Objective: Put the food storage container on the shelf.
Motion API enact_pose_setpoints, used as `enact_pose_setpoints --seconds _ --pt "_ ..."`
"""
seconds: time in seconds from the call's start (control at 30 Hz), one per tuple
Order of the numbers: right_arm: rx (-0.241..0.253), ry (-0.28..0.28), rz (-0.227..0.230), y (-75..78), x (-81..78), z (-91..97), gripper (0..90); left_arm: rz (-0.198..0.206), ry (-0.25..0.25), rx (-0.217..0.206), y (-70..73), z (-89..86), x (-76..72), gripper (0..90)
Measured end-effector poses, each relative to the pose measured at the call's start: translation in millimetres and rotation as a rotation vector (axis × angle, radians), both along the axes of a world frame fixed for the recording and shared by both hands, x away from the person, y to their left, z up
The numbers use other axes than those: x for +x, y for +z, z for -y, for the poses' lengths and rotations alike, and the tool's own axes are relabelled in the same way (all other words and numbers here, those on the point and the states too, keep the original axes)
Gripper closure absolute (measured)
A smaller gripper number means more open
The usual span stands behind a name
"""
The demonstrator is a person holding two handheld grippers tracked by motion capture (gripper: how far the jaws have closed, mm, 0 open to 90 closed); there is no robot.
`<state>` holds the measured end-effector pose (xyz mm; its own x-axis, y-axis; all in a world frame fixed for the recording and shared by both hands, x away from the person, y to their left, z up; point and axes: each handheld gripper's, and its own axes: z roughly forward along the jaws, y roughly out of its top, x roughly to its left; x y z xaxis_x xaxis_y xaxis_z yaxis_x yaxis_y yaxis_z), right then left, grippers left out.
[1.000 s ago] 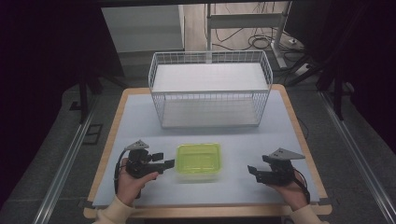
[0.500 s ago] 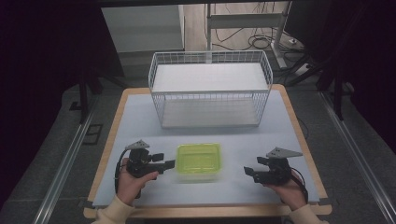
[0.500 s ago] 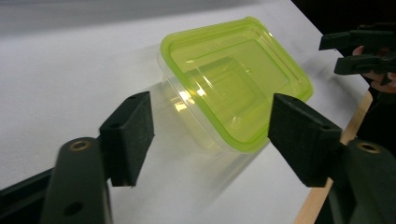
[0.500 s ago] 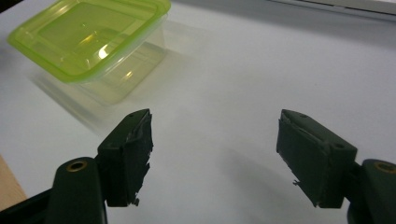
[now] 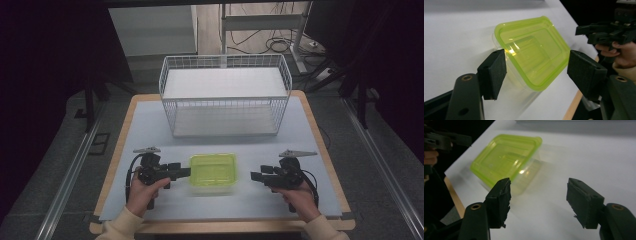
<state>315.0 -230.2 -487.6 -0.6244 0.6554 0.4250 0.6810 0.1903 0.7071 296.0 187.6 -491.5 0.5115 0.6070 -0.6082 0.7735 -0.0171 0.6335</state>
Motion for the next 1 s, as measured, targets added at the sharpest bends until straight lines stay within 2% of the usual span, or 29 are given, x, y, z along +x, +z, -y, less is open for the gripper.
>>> enact_pose_setpoints --seconds 0.07,0.27,0.33,0.43,0.47,0.5,0.67,0.73,0.83,0.9,0.93,1.0 --pt "0.005 -0.002 -0.013 0.9 5.1 -5.5 38.1 -0.038 0.014 -0.003 -3.8 -1.0 6.5 31.7" --pt "0.036 -0.013 -0.090 -3.5 23.6 -20.2 41.4 -0.115 0.019 -0.027 -14.0 -2.1 21.3 33.8" --pt "0.046 -0.011 -0.123 -6.8 31.7 -27.2 43.2 -0.132 0.021 -0.032 -17.5 -2.7 24.7 35.5" --pt "0.045 -0.004 -0.143 -9.9 35.8 -32.4 44.8 -0.153 0.013 -0.056 -23.0 -3.3 27.4 36.7" --pt "0.046 0.003 -0.162 -13.3 38.8 -37.1 47.6 -0.162 0.010 -0.051 -25.6 -2.9 28.2 39.9" --pt "0.046 0.003 -0.162 -13.3 38.8 -37.1 47.6 -0.162 0.010 -0.051 -25.6 -2.9 28.2 41.5" --pt "0.078 0.021 -0.224 -22.6 44.5 -45.7 54.7 -0.163 0.003 -0.052 -28.6 -1.1 28.3 46.9" --pt "0.084 0.022 -0.229 -23.8 44.9 -46.5 55.8 -0.172 -0.004 -0.062 -31.4 -0.2 28.6 48.3" --pt "0.092 0.026 -0.241 -27.2 45.4 -48.5 60.8 -0.181 -0.024 -0.058 -33.9 2.3 28.7 55.3" --pt "0.110 0.039 -0.256 -29.6 45.4 -49.9 68.4 -0.180 -0.028 -0.044 -35.0 3.3 28.8 61.8" --pt "0.126 0.053 -0.266 -31.2 45.8 -50.3 69.6 -0.185 -0.034 -0.038 -36.0 3.5 28.9 64.9" --pt "0.139 0.048 -0.282 -32.9 45.5 -51.1 71.4 -0.191 -0.040 -0.044 -37.5 4.4 28.3 70.2"
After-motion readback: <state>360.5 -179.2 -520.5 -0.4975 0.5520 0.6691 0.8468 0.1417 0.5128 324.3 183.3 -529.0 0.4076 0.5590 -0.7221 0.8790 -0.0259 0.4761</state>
